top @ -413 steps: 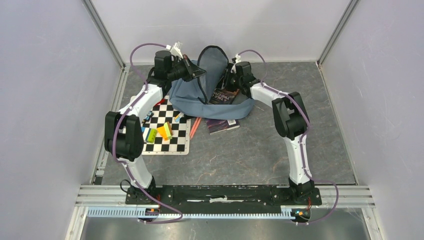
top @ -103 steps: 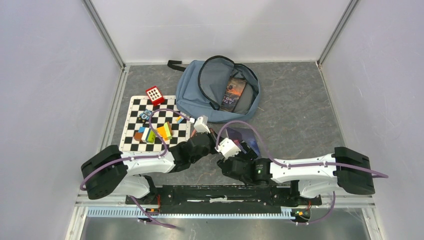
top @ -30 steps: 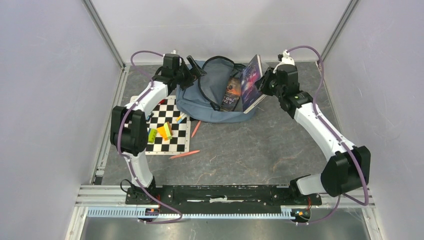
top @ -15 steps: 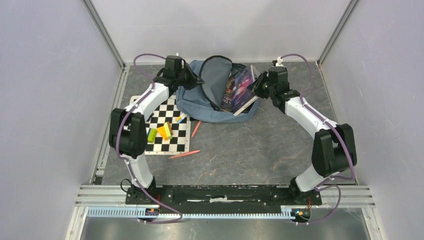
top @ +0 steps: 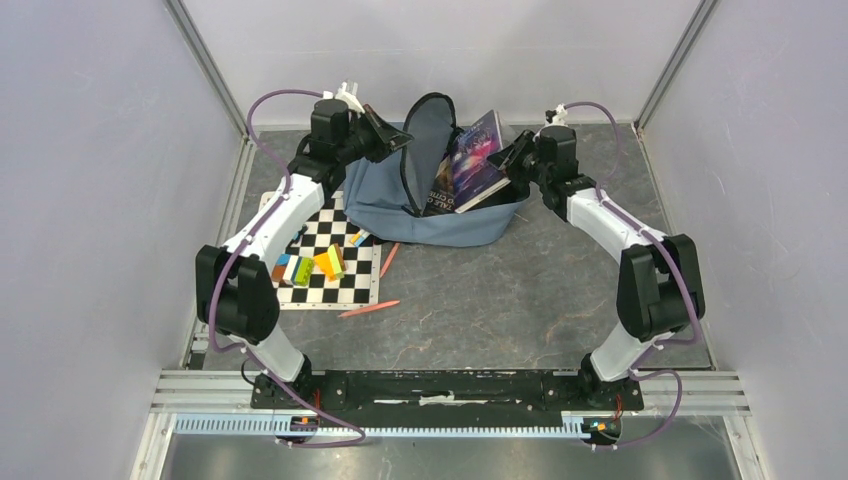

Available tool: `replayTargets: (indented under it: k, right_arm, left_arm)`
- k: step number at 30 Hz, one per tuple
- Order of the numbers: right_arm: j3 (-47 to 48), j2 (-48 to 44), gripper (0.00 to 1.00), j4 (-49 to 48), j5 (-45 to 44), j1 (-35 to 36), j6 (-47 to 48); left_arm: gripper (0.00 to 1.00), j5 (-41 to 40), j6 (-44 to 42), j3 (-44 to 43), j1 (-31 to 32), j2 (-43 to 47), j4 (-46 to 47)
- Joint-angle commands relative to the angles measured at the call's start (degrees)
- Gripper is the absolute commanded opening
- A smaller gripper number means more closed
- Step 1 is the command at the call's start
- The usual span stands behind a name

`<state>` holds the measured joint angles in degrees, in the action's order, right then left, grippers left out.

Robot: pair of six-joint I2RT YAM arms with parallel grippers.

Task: Pack the student bag
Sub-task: Place the book in the student bag.

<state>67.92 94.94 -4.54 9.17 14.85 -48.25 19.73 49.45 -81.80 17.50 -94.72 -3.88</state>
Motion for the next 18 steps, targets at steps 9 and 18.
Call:
replayTargets:
  k: [9,18]
  right_arm:
    - [2.1,0.1,0.00,-18.8,8.0,1.5,-9.1]
    - [5.1,8.6,0.00,-18.5,5.3,5.6,-4.7]
  left_arm:
    - [0.02,4.7,0.2,-4.8,0.5,0.7,4.1]
    - [0.02,6.1,-1.0,-6.3,3.4,0.1,4.2]
